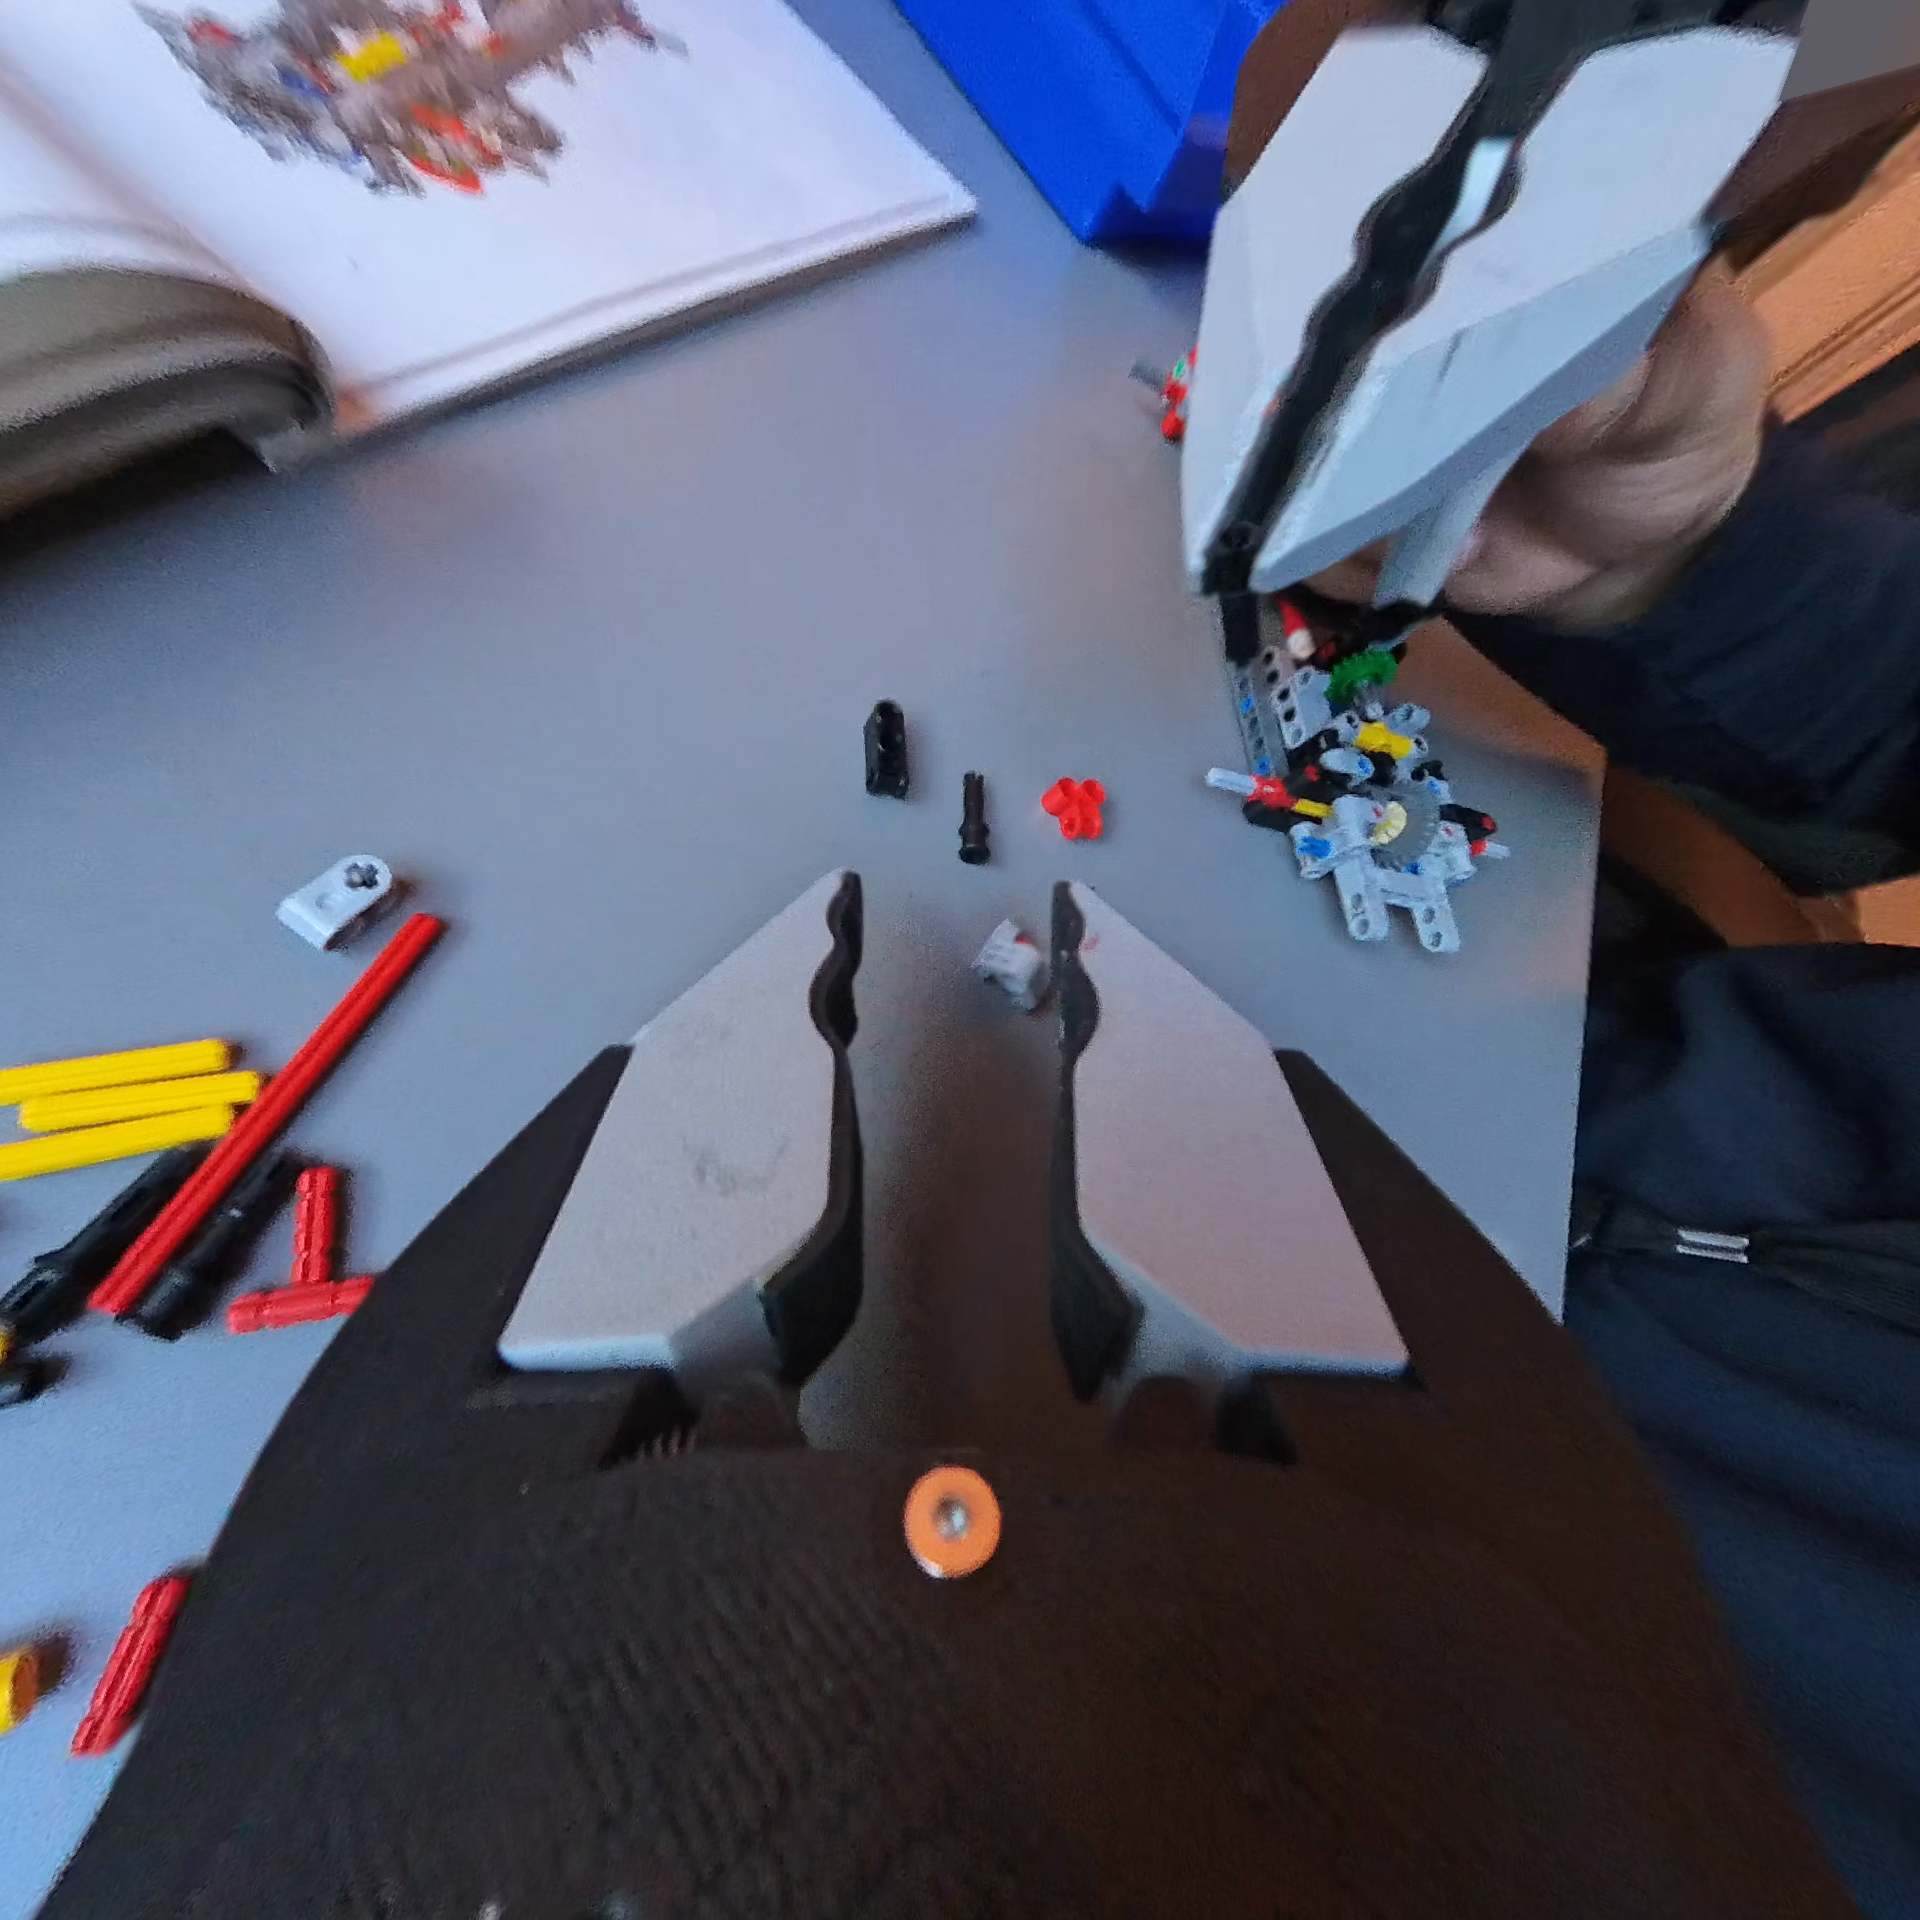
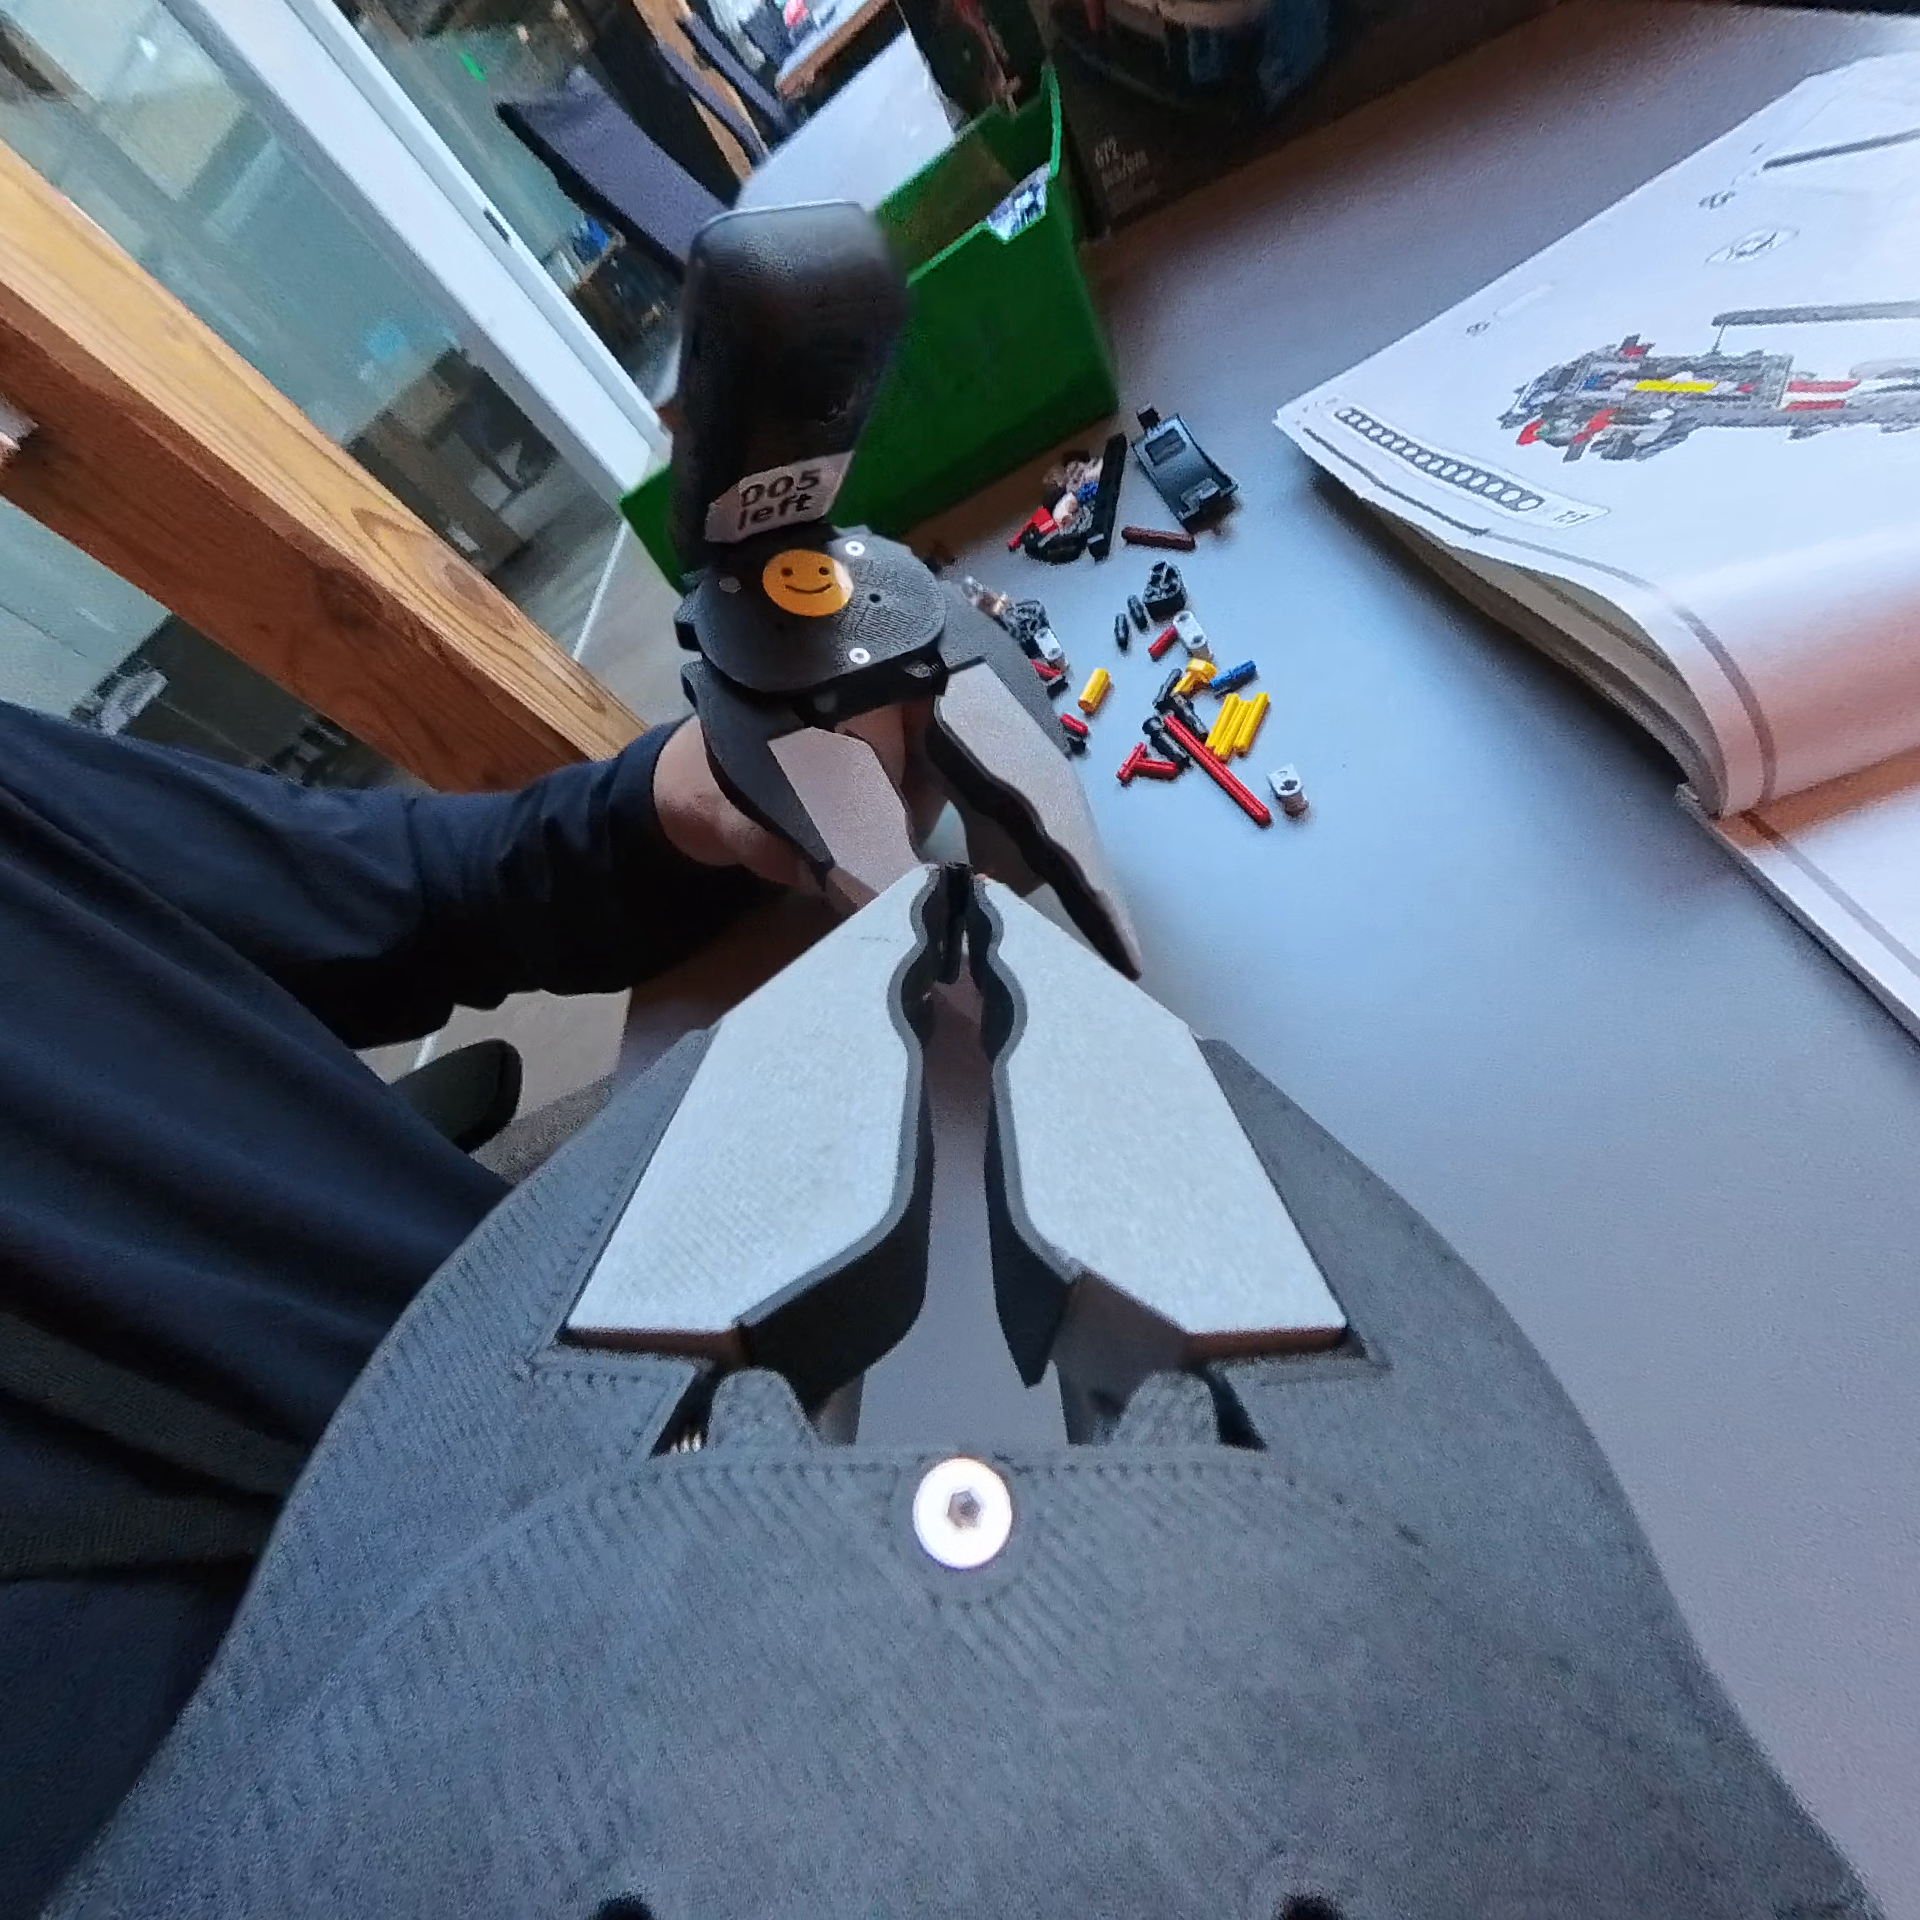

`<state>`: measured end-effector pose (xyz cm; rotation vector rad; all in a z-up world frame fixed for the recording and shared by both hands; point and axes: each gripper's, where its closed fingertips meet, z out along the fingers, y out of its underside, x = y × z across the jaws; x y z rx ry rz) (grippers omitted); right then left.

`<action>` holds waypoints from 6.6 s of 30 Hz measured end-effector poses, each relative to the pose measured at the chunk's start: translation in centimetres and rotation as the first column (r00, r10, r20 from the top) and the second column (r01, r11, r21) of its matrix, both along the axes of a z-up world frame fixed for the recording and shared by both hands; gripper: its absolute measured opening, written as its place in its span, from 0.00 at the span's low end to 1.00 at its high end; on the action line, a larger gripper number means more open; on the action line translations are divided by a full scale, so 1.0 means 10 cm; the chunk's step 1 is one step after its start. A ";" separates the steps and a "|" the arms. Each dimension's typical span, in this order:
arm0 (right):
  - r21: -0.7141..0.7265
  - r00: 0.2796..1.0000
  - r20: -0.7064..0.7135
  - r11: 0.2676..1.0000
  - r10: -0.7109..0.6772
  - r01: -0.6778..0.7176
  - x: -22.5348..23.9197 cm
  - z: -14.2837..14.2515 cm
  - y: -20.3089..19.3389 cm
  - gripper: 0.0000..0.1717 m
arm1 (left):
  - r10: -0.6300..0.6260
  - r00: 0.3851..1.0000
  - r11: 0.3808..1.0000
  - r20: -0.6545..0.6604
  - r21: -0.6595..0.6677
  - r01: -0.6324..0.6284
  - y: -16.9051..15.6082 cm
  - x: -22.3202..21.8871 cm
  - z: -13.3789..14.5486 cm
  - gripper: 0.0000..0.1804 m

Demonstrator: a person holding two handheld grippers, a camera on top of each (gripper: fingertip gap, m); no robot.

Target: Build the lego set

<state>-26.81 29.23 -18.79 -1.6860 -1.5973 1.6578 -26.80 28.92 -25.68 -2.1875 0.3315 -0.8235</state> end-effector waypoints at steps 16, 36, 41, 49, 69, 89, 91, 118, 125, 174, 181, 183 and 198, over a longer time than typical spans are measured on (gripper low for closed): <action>0.144 0.998 -0.054 0.990 0.023 -0.015 0.16 0.02 -0.15 0.00 | -0.120 0.990 0.983 0.075 0.147 0.108 -0.07 0.43 0.49 0.01; 0.513 0.959 0.191 0.812 0.208 -0.278 0.32 -0.33 -0.22 0.03 | -0.372 0.895 0.927 -0.245 -0.045 0.373 -0.24 0.46 0.06 0.01; 0.528 0.953 0.203 0.795 0.224 -0.299 0.34 -0.34 -0.24 0.01 | -0.373 0.882 0.925 -0.288 -0.037 0.379 -0.23 0.47 0.06 0.01; 0.539 0.956 0.232 0.794 0.182 -0.282 0.36 -0.39 -0.16 0.00 | -0.330 0.888 0.938 -0.320 -0.007 0.346 -0.19 0.38 0.09 0.01; 0.485 0.920 0.391 0.847 0.013 -0.218 0.38 -0.75 0.07 0.01 | -0.253 0.885 0.955 -0.391 0.045 0.292 -0.05 0.18 -0.17 0.08; -0.157 0.996 0.079 0.988 0.028 -0.016 0.32 0.04 -0.09 0.00 | 0.154 0.814 0.698 -0.560 0.644 0.311 0.05 0.32 0.79 0.09; -0.168 0.997 0.073 0.986 0.025 -0.013 0.30 0.05 -0.09 0.00 | 0.181 0.788 0.687 -0.588 0.649 0.326 0.05 0.31 0.79 0.08; -0.105 0.997 0.070 0.994 0.012 -0.005 0.20 0.04 -0.03 0.00 | 0.229 0.711 0.693 -0.665 0.625 0.361 0.03 0.28 0.73 0.08; -0.106 0.997 0.072 0.994 0.017 -0.009 0.20 0.03 -0.05 0.01 | 0.236 0.698 0.689 -0.676 0.623 0.370 0.02 0.29 0.72 0.08; -0.002 1.000 0.030 1.000 0.001 -0.001 0.10 0.14 -0.04 0.00 | 0.374 0.715 0.674 -0.590 0.703 0.227 0.08 0.20 0.88 0.08; -0.084 0.967 -0.186 0.984 -0.173 0.160 -0.02 0.37 0.00 0.00 | 0.435 0.787 0.644 -0.438 0.762 0.068 0.11 0.09 1.08 0.08; -0.179 0.927 -0.278 0.961 -0.254 0.210 -0.04 0.54 0.11 0.00 | 0.233 0.871 0.657 -0.432 0.731 0.187 -0.02 0.40 1.02 0.08; 0.023 0.993 -0.046 0.993 -0.112 0.113 0.17 0.36 0.05 0.09 | 0.403 0.798 0.592 -0.448 0.793 0.146 0.09 0.16 1.10 0.08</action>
